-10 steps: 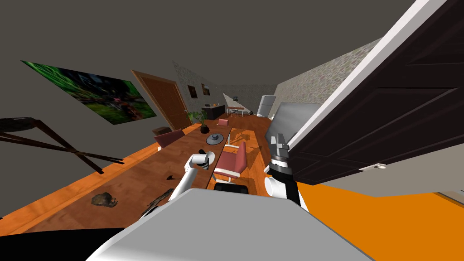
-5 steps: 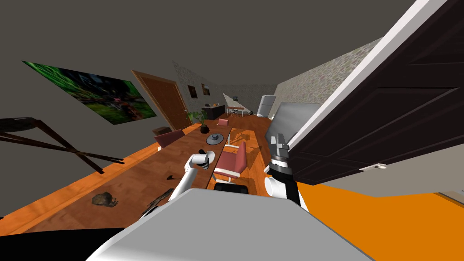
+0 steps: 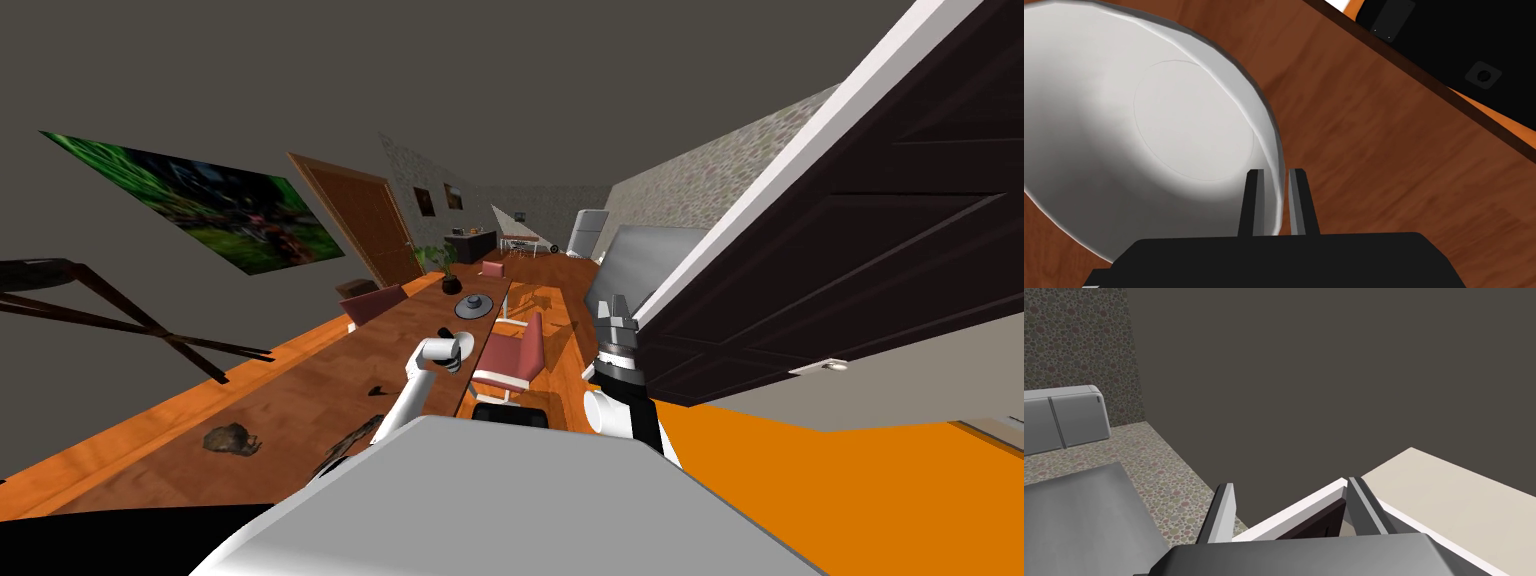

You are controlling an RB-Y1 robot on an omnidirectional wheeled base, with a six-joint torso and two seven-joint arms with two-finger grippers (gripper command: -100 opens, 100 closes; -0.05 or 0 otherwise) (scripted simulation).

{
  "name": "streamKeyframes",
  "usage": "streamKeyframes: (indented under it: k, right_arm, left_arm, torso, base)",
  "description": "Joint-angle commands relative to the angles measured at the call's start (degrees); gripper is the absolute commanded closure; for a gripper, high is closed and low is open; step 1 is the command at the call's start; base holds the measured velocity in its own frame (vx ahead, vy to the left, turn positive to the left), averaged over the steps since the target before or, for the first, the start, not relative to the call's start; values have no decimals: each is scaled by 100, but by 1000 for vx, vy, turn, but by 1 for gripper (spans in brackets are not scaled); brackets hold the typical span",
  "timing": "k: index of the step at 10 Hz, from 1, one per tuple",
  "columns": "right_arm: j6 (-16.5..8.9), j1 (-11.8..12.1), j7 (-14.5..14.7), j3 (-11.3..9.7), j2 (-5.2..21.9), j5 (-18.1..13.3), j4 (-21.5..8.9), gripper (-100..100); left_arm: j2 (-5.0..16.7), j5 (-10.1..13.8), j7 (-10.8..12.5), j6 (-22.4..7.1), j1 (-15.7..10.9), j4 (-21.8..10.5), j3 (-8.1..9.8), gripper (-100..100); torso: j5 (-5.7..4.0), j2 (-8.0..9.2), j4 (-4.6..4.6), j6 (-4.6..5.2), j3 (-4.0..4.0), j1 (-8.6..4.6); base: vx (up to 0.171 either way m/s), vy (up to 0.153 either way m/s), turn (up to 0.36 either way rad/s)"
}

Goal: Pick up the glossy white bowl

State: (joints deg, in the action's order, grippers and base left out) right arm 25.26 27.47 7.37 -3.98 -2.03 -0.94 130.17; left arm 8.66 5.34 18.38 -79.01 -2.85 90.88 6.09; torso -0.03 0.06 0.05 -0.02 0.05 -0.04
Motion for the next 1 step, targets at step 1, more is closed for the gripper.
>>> streamKeyframes:
  k: [1]
  right_arm:
    - [0, 0, 0, 0, 0, 0, 0, 0]
  left_arm:
    - [0, 0, 0, 0, 0, 0, 0, 0]
  torso:
    - [0, 0, 0, 0, 0, 0]
  base:
    - [0, 0, 0]
